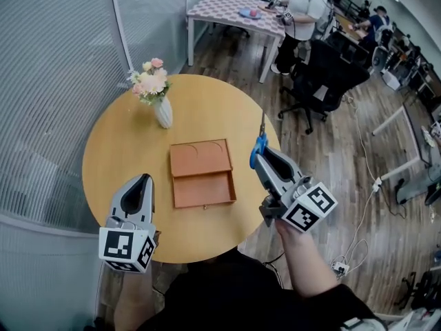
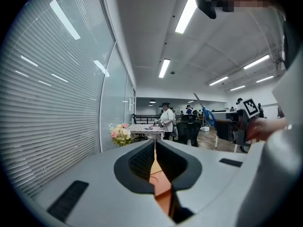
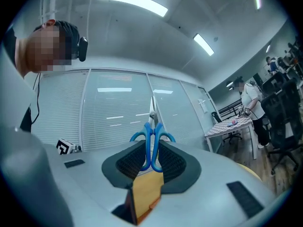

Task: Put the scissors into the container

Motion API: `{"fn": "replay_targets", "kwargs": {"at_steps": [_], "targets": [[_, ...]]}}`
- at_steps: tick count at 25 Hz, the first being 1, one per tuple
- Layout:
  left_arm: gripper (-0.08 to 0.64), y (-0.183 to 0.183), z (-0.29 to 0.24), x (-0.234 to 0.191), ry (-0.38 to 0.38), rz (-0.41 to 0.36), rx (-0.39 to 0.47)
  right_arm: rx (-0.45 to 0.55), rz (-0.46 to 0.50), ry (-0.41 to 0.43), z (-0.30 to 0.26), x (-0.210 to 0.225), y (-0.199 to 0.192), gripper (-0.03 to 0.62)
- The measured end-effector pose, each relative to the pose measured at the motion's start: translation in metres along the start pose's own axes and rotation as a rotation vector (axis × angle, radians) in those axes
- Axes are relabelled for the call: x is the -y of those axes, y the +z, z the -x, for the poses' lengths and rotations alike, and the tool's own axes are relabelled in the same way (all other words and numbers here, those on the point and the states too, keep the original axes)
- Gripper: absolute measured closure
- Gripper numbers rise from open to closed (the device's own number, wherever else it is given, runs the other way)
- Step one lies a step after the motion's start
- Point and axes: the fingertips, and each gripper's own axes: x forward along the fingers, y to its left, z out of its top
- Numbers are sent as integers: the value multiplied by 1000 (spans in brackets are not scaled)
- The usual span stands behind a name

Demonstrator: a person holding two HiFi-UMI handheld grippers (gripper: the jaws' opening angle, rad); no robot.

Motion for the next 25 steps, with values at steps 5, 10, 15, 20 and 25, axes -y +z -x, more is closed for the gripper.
{"fn": "replay_targets", "kwargs": {"at_steps": [5,10,15,20,25], "targets": [[538,1,-35,13,60,15,-23,-41,-11,66,-18,47,-3,494],[538,7,-52,20,128,30,-22,-107,-13,147,-32,74,-13,494],[538,-1,-55,15,163,31,-26,-158,17,176,-47,78,-28,494],[538,-6,-50,4,179,-10,-25,-271,84,229,-63,57,-62,494],[538,-25,-46,-11,183,35,-35,-399,150,265,-78,44,-109,494]]}}
